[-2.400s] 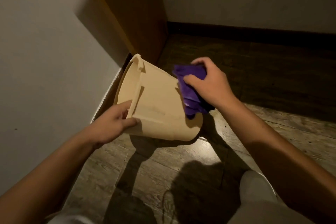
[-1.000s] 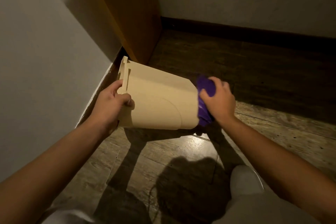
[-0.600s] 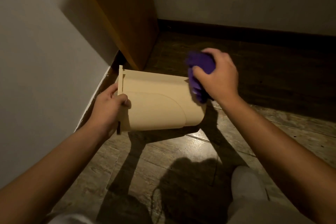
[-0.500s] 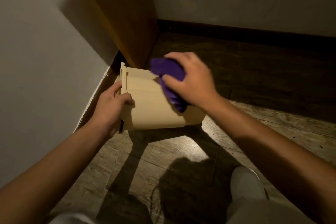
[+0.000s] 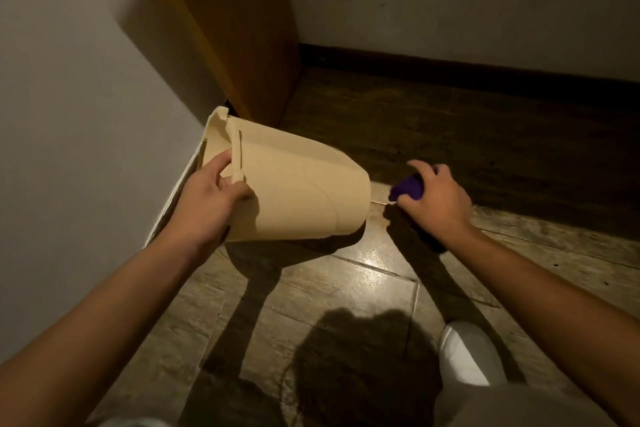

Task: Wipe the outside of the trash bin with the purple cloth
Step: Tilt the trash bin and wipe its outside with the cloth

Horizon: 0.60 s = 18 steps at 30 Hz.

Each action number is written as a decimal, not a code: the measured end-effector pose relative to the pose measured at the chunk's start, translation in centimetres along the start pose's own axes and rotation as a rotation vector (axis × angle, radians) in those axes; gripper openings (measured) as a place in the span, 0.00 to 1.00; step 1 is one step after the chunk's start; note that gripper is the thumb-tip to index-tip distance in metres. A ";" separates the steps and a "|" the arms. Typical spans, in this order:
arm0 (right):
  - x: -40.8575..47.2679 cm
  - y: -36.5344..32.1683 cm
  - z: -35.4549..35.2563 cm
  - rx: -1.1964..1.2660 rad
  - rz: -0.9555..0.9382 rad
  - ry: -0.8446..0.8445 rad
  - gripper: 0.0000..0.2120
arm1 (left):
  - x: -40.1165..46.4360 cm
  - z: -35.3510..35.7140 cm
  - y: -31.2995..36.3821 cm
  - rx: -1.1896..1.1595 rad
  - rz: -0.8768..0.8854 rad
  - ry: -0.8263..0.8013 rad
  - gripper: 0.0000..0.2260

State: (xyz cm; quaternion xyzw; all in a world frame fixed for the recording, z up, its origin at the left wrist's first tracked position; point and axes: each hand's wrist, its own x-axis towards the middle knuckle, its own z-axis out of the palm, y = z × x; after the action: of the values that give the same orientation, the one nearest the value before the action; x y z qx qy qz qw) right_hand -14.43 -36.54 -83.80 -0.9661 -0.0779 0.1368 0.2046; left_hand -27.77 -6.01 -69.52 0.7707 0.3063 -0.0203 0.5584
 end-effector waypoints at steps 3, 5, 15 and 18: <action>0.0 -3.9 -2.2 -0.056 -0.152 -0.079 0.33 | 0.8 -0.3 0.9 0.072 0.001 0.042 0.25; -0.5 -8.2 -3.0 -0.128 -0.313 -0.181 0.36 | 1.2 0.0 2.2 0.147 0.017 0.081 0.25; -0.6 -17.7 0.7 -0.237 -0.479 -0.288 0.45 | 4.4 3.0 5.7 0.314 -0.092 0.126 0.17; -0.1 -18.2 2.0 -0.218 -0.435 -0.304 0.45 | 5.7 5.2 5.4 0.366 -0.072 0.131 0.15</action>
State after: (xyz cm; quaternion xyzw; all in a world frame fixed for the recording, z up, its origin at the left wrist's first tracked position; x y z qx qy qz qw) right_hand -16.79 -19.39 -77.95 -0.9114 -0.3274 0.2236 0.1101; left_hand -18.87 -8.96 -69.02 0.8476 0.3605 -0.0457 0.3866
